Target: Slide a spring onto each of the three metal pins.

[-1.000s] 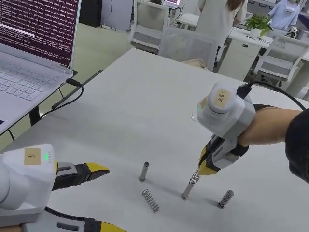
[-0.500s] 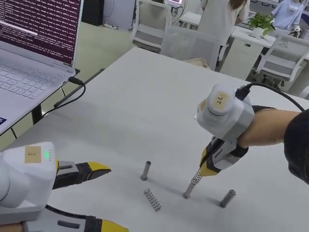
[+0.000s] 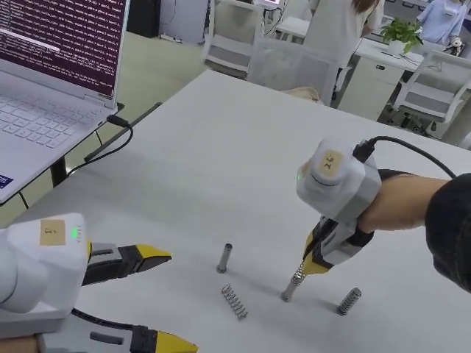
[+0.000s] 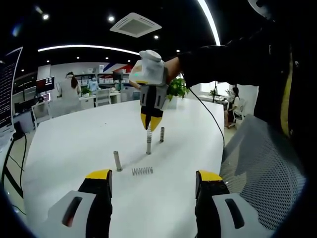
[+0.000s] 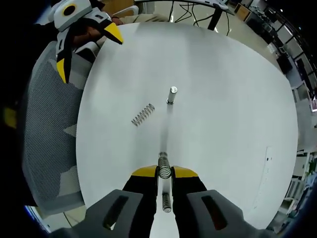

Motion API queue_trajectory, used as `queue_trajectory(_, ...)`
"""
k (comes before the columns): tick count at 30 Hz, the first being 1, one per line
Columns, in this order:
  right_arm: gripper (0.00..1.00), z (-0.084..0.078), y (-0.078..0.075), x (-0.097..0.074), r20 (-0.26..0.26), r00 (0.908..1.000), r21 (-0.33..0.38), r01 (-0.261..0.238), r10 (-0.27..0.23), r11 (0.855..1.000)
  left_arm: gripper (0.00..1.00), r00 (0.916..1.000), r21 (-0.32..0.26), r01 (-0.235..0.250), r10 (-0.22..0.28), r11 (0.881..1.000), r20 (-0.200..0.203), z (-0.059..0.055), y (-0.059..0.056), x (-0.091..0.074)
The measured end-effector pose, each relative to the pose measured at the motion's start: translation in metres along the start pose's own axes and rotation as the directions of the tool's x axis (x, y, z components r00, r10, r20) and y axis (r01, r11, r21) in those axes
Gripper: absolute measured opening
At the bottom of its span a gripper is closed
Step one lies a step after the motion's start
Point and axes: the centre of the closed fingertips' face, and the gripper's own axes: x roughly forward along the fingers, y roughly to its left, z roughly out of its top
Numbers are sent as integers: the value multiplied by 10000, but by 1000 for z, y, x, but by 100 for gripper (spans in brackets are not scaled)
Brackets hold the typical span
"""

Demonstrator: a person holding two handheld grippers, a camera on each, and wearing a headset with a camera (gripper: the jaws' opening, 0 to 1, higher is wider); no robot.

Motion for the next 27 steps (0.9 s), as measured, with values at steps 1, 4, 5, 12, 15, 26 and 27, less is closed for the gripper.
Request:
queue_trajectory(1,7,0,0,1,3,10000,19,-4,4,10000,64,10000,3,-7,7,10000,6,0,0,0)
queue_trajectory(4,7,-1,0,5,-43,10000,42,16,-16,10000,64,10000,8,-13,13,10000,4,0,0,0)
queue_trajectory(5,7,-2,1,8,-58,10000,45,10,-10,10000,64,10000,3,-12,12,10000,3,0,0,0)
queue_trajectory(12,7,-3,1,18,-121,9999,113,34,-33,9999,64,10000,8,-17,17,10000,-1,-1,0,-1)
queue_trajectory(15,7,-5,-1,22,-167,9998,187,74,-71,9998,63,10000,7,-12,12,10000,0,-1,0,-1)
queue_trajectory(26,8,-9,-5,32,-262,9994,292,246,-238,9993,63,10000,10,39,-39,10000,-34,-2,-1,0)
queue_trajectory(27,8,-10,-5,32,-287,9993,300,240,-231,9993,62,10000,9,38,-38,10000,-45,-2,-1,0)
